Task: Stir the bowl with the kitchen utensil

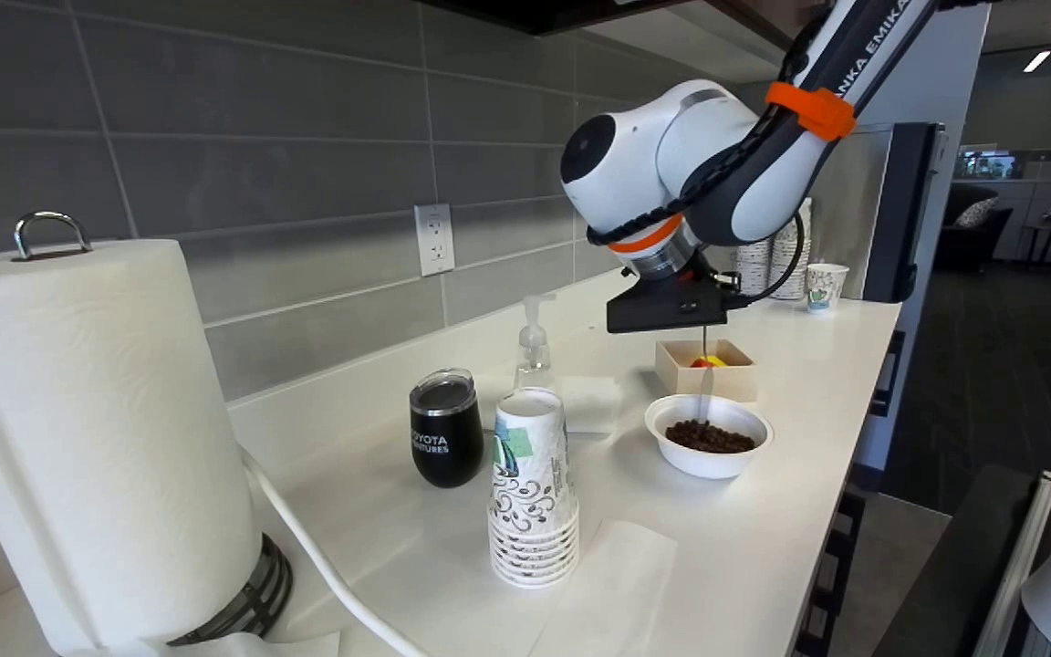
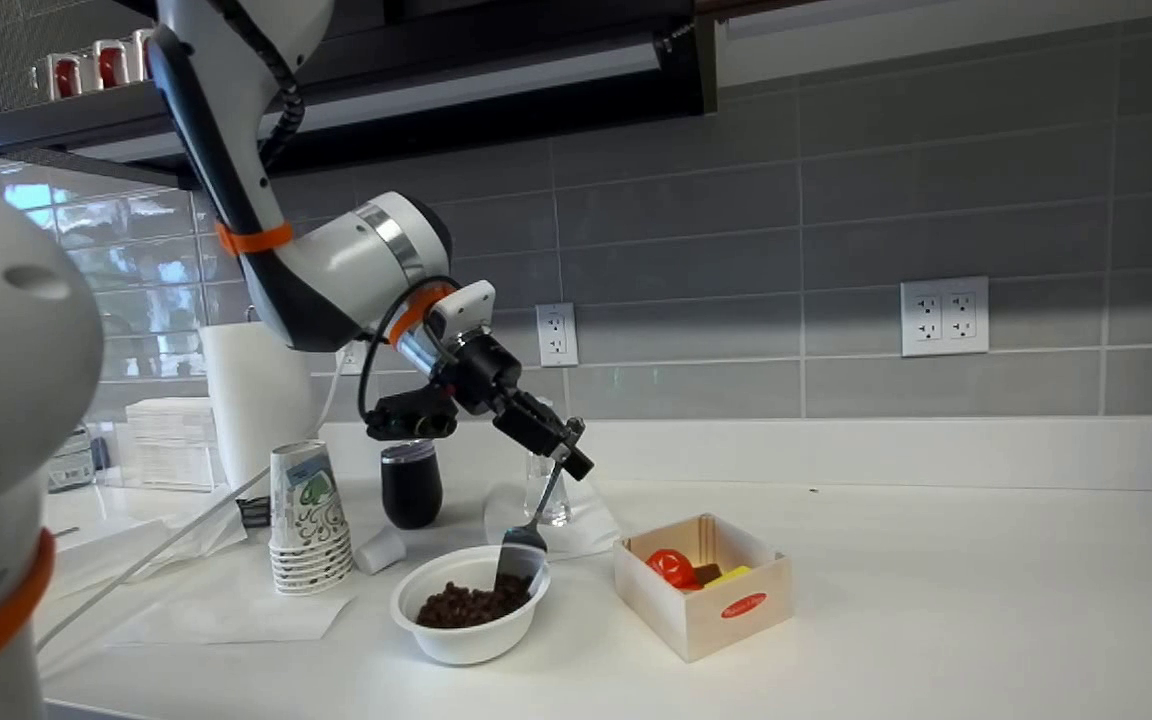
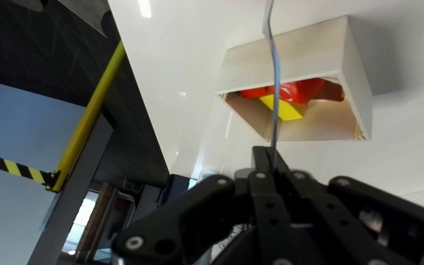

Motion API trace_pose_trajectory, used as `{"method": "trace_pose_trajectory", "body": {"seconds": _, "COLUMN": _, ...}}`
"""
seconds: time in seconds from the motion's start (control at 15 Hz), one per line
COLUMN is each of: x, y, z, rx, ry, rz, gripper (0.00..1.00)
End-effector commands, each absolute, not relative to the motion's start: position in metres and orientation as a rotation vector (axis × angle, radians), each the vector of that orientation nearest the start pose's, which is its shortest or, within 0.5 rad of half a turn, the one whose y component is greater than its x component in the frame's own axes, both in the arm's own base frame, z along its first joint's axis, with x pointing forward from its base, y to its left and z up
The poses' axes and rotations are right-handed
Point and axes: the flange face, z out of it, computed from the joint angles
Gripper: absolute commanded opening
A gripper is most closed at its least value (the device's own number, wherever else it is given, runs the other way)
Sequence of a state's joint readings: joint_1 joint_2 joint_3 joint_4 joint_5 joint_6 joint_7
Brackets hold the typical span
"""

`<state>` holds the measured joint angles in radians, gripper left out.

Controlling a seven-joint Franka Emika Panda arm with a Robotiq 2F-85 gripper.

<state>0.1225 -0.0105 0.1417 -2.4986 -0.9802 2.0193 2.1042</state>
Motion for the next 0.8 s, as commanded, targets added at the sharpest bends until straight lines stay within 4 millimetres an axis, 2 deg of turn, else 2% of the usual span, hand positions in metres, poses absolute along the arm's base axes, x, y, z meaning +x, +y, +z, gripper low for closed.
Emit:
{"method": "trace_pose_trajectory", "body": {"seconds": 0.0, "x": 0.4298, "y": 0.0752, "z": 0.2765, "rx": 2.01, "ry": -1.329, "rz": 0.799, "gripper": 0.01}}
{"method": "trace_pose_trajectory", "body": {"seconds": 0.33, "x": 0.4335, "y": 0.0785, "z": 0.2776, "rx": 2.086, "ry": -1.349, "rz": 0.745, "gripper": 0.01}}
{"method": "trace_pose_trajectory", "body": {"seconds": 0.73, "x": 0.4332, "y": 0.0791, "z": 0.2767, "rx": 2.189, "ry": -1.355, "rz": 0.557, "gripper": 0.01}}
